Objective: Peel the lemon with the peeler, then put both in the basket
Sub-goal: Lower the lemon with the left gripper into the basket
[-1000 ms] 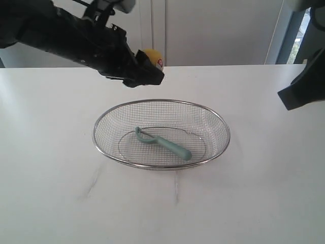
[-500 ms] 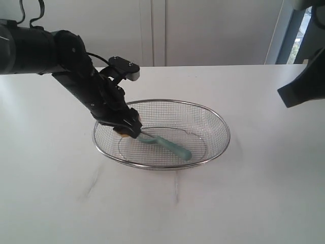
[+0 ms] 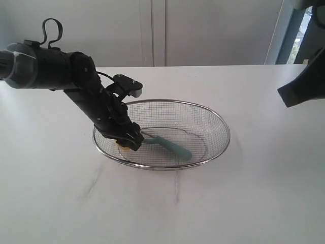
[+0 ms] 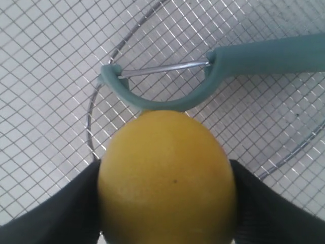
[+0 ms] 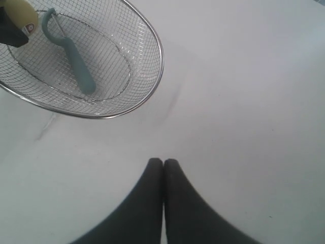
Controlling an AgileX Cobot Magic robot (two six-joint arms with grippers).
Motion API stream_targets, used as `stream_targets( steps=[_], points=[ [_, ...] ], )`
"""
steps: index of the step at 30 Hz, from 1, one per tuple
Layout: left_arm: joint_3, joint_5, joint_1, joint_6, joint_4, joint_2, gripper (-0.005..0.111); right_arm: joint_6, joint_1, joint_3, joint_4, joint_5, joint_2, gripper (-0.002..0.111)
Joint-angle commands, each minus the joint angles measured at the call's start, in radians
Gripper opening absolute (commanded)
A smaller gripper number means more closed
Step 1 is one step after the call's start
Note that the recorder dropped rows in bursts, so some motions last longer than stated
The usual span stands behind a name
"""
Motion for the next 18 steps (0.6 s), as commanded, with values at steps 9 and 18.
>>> stream_targets(
  steps=[9,18],
  points=[
    [-0.006,-0.017,-0.004,-0.009,-0.009,0.007,0.020,0.007,-0.007,0.005,-0.009,-0.012,-0.006,0.000],
    [-0.006,-0.015,-0.004,-0.009,-0.014,0.007,0.082,0.013,-0.007,0.005,-0.009,-0.012,-0.006,0.000]
  ],
)
